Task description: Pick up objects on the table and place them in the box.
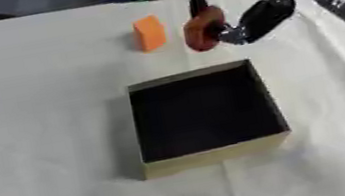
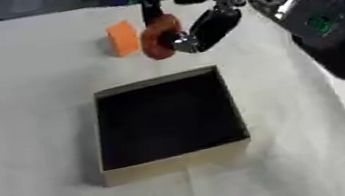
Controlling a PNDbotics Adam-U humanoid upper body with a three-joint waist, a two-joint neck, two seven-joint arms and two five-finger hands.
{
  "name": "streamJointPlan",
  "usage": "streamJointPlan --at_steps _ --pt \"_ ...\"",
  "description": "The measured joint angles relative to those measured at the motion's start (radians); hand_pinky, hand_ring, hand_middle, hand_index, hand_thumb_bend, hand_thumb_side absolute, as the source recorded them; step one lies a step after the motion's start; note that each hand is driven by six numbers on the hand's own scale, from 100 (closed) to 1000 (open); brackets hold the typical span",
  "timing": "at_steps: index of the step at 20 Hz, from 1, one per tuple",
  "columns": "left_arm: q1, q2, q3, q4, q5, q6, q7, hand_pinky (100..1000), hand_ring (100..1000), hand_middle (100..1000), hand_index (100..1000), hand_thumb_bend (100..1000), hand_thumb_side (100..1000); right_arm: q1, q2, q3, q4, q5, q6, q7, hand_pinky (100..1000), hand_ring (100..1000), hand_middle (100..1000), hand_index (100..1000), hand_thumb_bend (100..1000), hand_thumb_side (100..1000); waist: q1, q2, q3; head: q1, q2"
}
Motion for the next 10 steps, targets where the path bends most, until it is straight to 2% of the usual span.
streamJointPlan --at_steps 10 --pt "0.000 0.000 0.000 0.000 0.000 0.000 0.000 582 583 651 774 100 723 0.115 -0.005 0.025 -0.003 0.054 -0.067 -0.091 765 698 508 636 100 100 -0.001 0.000 -0.001 0.003 0.005"
